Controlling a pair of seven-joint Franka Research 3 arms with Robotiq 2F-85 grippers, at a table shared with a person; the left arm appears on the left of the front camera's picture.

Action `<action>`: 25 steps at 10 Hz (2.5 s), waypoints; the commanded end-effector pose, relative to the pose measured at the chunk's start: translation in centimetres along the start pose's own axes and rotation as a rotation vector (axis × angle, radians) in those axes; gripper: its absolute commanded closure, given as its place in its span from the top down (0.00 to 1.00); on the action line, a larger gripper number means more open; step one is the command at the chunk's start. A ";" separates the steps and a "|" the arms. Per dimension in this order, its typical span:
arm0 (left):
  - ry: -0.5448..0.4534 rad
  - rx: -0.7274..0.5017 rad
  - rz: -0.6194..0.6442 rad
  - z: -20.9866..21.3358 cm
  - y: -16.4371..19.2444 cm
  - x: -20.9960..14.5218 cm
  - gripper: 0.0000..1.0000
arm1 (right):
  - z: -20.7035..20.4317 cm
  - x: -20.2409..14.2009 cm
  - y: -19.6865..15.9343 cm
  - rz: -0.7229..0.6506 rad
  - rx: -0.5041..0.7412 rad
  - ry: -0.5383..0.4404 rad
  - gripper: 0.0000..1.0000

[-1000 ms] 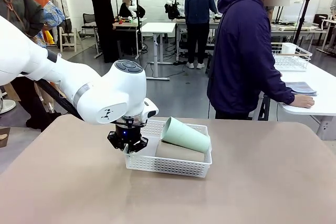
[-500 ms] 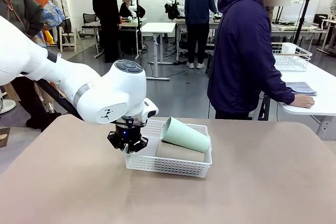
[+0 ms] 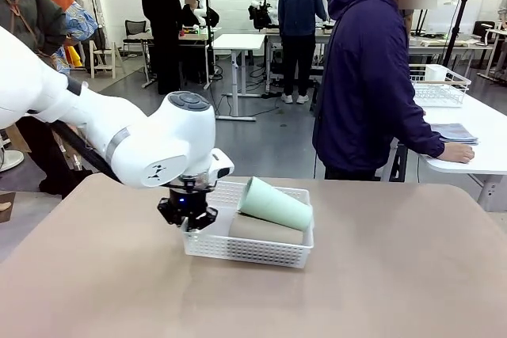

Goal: Clean and organize the cups into the basket.
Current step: Move the Organizing basket back to the left side of the table.

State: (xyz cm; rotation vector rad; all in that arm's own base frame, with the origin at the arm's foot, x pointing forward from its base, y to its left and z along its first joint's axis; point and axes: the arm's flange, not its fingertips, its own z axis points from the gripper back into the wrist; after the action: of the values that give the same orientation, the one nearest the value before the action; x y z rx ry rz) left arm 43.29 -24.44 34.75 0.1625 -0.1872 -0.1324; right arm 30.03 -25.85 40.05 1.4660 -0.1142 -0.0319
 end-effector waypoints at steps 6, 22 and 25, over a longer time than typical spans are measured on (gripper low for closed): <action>0.010 0.112 -0.070 -2.3 25.2 -7.2 0.06 | -0.4 -0.5 0.1 0.006 0.001 0.003 1.00; 0.077 0.067 0.047 -3.6 30.7 -7.3 1.00 | -0.4 -0.5 0.1 0.006 0.001 0.003 1.00; 0.074 0.069 0.051 -3.3 30.8 -7.2 1.00 | -0.4 -0.5 0.1 0.006 0.001 0.003 1.00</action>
State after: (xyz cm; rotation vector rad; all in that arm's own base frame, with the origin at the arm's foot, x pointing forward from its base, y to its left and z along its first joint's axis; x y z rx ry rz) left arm 40.58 7.16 35.24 0.2187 -0.1255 -0.0951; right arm 30.00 -25.80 40.03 1.4668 -0.1138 -0.0318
